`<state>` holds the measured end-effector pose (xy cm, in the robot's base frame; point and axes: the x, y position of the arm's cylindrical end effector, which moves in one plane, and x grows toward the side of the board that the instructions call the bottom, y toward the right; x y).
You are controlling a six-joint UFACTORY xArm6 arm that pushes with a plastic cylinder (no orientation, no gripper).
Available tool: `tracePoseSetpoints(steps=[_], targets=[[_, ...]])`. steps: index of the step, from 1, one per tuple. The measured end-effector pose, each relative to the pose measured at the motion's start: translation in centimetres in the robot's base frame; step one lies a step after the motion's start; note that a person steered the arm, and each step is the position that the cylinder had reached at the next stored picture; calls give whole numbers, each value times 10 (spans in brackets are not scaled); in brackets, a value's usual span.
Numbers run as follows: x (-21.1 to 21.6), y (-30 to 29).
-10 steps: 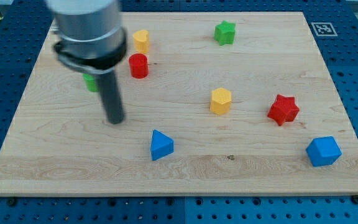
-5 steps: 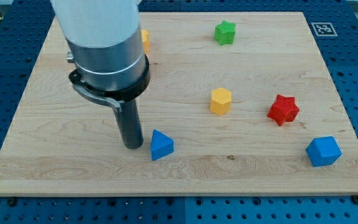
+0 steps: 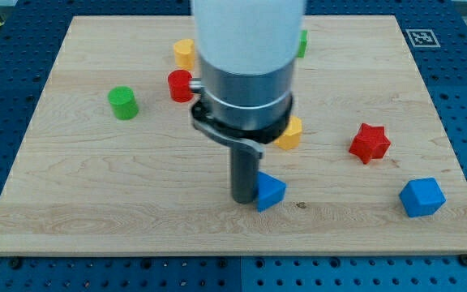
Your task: Push the blue triangle towards left side of blue cube
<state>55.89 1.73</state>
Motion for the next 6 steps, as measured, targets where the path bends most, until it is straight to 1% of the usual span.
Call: tracePoseSetpoints(steps=[3, 4, 5, 6], targets=[[0, 133], [0, 142], [0, 113], [0, 27]])
